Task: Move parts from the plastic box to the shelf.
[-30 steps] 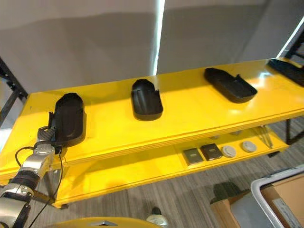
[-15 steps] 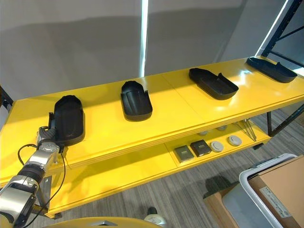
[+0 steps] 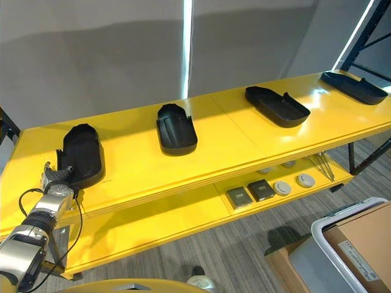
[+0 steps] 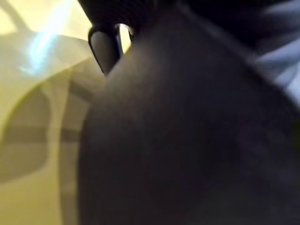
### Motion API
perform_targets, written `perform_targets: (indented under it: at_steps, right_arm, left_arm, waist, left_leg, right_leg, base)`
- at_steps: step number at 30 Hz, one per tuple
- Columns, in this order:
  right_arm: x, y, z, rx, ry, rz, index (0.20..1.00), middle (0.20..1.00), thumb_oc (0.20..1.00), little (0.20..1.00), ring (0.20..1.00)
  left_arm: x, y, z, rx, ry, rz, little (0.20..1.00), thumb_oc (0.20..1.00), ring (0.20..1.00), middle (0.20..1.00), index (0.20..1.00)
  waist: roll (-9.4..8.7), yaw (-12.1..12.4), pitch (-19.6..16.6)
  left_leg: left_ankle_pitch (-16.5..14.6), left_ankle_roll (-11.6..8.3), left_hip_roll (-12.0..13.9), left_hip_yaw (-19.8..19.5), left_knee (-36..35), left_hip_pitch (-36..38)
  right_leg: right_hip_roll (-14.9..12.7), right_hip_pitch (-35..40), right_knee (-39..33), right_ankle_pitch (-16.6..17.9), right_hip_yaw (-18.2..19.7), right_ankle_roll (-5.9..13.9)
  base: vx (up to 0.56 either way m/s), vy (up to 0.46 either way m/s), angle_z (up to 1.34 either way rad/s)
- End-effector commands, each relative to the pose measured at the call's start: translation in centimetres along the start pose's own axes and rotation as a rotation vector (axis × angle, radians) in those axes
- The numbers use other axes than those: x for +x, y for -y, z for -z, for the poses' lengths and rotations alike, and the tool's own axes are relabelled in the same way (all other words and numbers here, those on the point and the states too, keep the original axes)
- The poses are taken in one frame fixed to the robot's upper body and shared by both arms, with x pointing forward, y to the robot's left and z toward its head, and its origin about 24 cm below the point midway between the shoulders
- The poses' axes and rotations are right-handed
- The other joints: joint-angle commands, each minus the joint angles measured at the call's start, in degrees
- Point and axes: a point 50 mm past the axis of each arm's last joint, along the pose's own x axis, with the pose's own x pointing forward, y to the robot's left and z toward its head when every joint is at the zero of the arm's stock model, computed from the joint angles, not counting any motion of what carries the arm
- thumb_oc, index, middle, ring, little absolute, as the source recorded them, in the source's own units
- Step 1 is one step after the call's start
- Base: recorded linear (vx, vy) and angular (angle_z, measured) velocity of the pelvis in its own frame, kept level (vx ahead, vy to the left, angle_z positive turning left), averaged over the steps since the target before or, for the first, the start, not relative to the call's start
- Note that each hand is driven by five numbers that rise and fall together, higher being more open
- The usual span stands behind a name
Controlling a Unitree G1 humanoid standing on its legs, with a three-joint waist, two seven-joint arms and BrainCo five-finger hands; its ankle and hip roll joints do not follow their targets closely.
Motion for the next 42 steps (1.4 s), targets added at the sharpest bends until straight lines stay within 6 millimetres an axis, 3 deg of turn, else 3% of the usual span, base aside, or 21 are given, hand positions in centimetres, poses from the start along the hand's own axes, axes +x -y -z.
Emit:
perform_targets:
  at_steps: [1,3,4,7,9,10,12,16,20,21,22,25,26,28,29,30,31,42]
  right_arm:
    - [0.2,0.4,-0.5,-0.071,-0.008,-0.005,1.0,1.0,1.0,1.0,1.0]
    - [0.2,0.5,-0.5,-0.065,-0.009,-0.004,1.0,1.0,1.0,1.0,1.0]
    - [0.2,0.6,-0.4,-0.05,-0.015,-0.002,1.0,1.0,1.0,1.0,1.0]
    - [0.2,0.6,-0.4,-0.039,-0.017,0.001,1.0,1.0,1.0,1.0,1.0]
    - [0.2,0.7,-0.3,-0.015,-0.019,0.004,1.0,1.0,1.0,1.0,1.0]
    - [0.2,0.7,-0.1,0.003,-0.021,0.007,1.0,1.0,1.0,1.0,1.0]
    - [0.2,0.7,0.0,0.009,-0.019,0.007,1.0,1.0,1.0,1.0,1.0]
    - [0.2,0.8,0.5,0.047,-0.035,0.025,1.0,1.0,1.0,1.0,1.0]
    - [0.1,0.9,1.1,0.064,-0.055,0.032,1.0,1.0,1.0,1.0,1.0]
    - [0.1,0.9,1.2,0.064,-0.056,0.031,1.0,1.0,1.0,1.0,1.0]
    - [0.1,0.8,1.3,0.07,-0.055,0.031,1.0,1.0,1.0,1.0,1.0]
    - [0.1,0.7,1.3,0.078,-0.051,0.03,1.0,1.0,1.0,1.0,1.0]
    - [0.1,0.5,1.1,0.089,-0.043,0.029,1.0,1.0,1.0,1.0,1.0]
    - [0.1,0.3,0.8,0.095,-0.037,0.028,1.0,1.0,1.0,1.0,1.0]
    - [0.1,0.2,0.5,0.104,-0.035,0.027,1.0,1.0,1.0,1.0,1.0]
    - [0.1,0.2,0.5,0.106,-0.034,0.028,1.0,1.0,1.0,1.0,1.0]
    - [0.1,0.1,0.3,0.109,-0.032,0.027,1.0,1.0,1.0,1.0,1.0]
    - [0.2,0.1,0.7,0.129,-0.049,0.03,1.0,1.0,1.0,1.0,1.0]
  left_arm:
    - [1.1,-1.6,-1.7,-0.025,0.043,-0.065,1.0,1.0,1.0,1.0,1.0]
    - [1.2,-2.1,-2.6,-0.029,0.098,-0.078,1.0,1.0,1.0,1.0,1.0]
    - [1.1,-3.0,-4.0,-0.05,0.167,-0.086,1.0,1.0,1.0,1.0,1.0]
    - [1.0,-3.8,-4.9,-0.064,0.222,-0.1,1.0,1.0,1.0,1.0,1.0]
    - [0.7,-5.5,-6.4,-0.077,0.309,-0.125,1.0,1.0,1.0,1.0,1.0]
    - [0.5,-7.3,-7.3,-0.076,0.378,-0.161,1.0,1.0,1.0,1.0,1.0]
    - [0.3,-8.6,-7.8,-0.067,0.419,-0.184,1.0,1.0,1.0,1.0,1.0]
    - [-0.9,-13.3,-9.3,-0.043,0.561,-0.284,1.0,1.0,1.0,1.0,1.0]
    - [-2.8,-15.7,-10.6,-0.113,0.706,-0.27,1.0,1.0,1.0,1.0,1.0]
    - [-3.2,-15.7,-10.8,-0.138,0.745,-0.227,1.0,1.0,1.0,1.0,1.0]
    - [-4.9,-15.1,-11.9,-0.223,0.839,-0.053,1.0,1.0,1.0,1.0,1.0]
    - [-6.7,-14.1,-12.4,-0.298,0.917,0.114,1.0,1.0,1.0,1.0,1.0]
    - [-8.8,-12.3,-12.4,-0.353,0.978,0.322,1.0,1.0,1.0,1.0,1.0]
    - [-10.0,-10.9,-12.2,-0.399,1.007,0.464,1.0,1.0,1.0,1.0,1.0]
    - [-11.0,-9.7,-11.9,-0.44,1.007,0.6,0.555,0.555,0.555,0.555,0.555]
    - [-11.3,-9.3,-11.8,-0.452,1.003,0.625,0.489,0.489,0.489,0.489,0.489]
    - [-11.9,-8.3,-11.5,-0.478,1.005,0.72,0.2,0.2,0.2,0.2,0.2]
    - [-14.3,-4.0,-9.6,-0.609,0.911,1.048,0.2,0.2,0.2,0.2,0.2]
  waist:
    - [-0.34,0.17,2.39]
    - [-0.26,0.51,2.41]
    - [-0.11,1.2,2.5]
    - [-0.08,1.71,2.57]
    - [-0.15,2.84,2.56]
    - [-0.1,3.66,2.64]
    - [-0.09,4.11,2.68]
    - [-0.24,6.05,2.78]
    - [-0.31,7.34,2.7]
    - [-0.31,7.47,2.68]
    - [-0.38,8.06,2.76]
    - [-0.4,8.54,2.79]
    - [-0.41,9.12,2.88]
    - [-0.43,9.5,2.94]
    - [-0.44,9.9,2.92]
    - [-0.43,9.99,2.92]
    - [-0.43,10.17,2.91]
    - [-0.48,10.42,3.04]
  left_leg:
    - [-1.7,1.4,1.19,0.35,1.22,-1.69]
    - [-1.65,1.38,1.13,0.22,1.06,-1.54]
    - [-1.57,1.36,1.11,-0.04,0.9,-1.31]
    - [-1.56,1.33,1.08,-0.26,0.89,-1.27]
    - [-0.63,1.52,1.2,-0.08,0.95,-1.95]
    - [-0.63,1.51,1.15,-0.54,1.01,-2.06]
    - [-0.62,1.51,1.13,-0.83,1.02,-2.1]
    - [-0.7,1.5,1.07,-2.07,1.4,-2.55]
    - [-0.77,1.46,0.93,-2.72,1.37,-2.68]
    - [-0.78,1.46,0.9,-2.83,1.32,-2.68]
    - [-0.87,1.48,0.8,-3.12,1.33,-2.71]
    - [-0.97,1.48,0.7,-3.36,1.3,-2.83]
    - [-1.0,1.46,0.55,-3.59,1.2,-2.84]
    - [-0.98,1.43,0.49,-3.69,1.17,-2.88]
    - [-0.9,1.41,0.43,-3.81,1.08,-2.96]
    - [-0.88,1.41,0.41,-3.81,1.05,-2.98]
    - [-0.8,1.5,0.33,-3.82,0.9,-2.99]
    - [-0.59,1.65,0.43,-3.33,1.22,-3.51]
  right_leg:
    - [-1.21,4.03,1.02,-8.24,-0.79,2.78]
    - [-1.23,4.26,0.82,-8.15,-0.95,2.78]
    - [-1.27,4.59,0.62,-7.98,-1.27,2.76]
    - [-1.31,4.8,0.44,-7.88,-1.5,2.72]
    - [-1.3,4.37,0.26,-7.19,-2.0,2.23]
    - [-1.37,4.59,0.18,-7.15,-2.4,2.17]
    - [-1.4,4.74,0.16,-7.14,-2.62,2.14]
    - [-1.71,5.16,0.14,-7.08,-3.56,2.21]
    - [-1.88,5.44,0.13,-7.13,-4.22,2.34]
    - [-1.91,5.48,0.13,-7.13,-4.32,2.35]
    - [-1.98,5.6,0.13,-7.09,-4.63,2.33]
    - [-2.08,5.61,0.13,-7.04,-4.96,2.38]
    - [-2.18,5.66,0.13,-6.9,-5.3,2.42]
    - [-2.25,5.67,0.13,-6.78,-5.54,2.45]
    - [-2.29,5.59,0.13,-6.66,-5.7,2.5]
    - [-2.31,5.57,0.13,-6.61,-5.75,2.51]
    - [-2.32,5.47,0.13,-6.47,-5.79,2.53]
    - [-2.37,4.55,0.13,-5.67,-5.58,2.53]
  base:
    - [0.0,0.0,0.0]
    - [0.0,0.0,0.0]
    - [0.0,0.0,0.0]
    - [-0.03,-0.001,0.05]
    - [-0.07,-0.003,0.07]
    - [-0.02,0.02,0.04]
    - [-0.01,0.017,0.12]
    - [-0.01,0.019,0.1]
    - [-0.01,0.026,0.15]
    - [-0.01,0.032,0.08]
    - [-0.01,0.022,0.13]
    - [-0.01,0.018,0.16]
    - [0.0,0.018,0.09]
    - [0.0,0.01,0.04]
    - [0.0,0.0,0.0]
    - [0.0,0.009,-0.03]
    - [0.0,0.0,0.0]
    - [0.0,0.0,0.0]
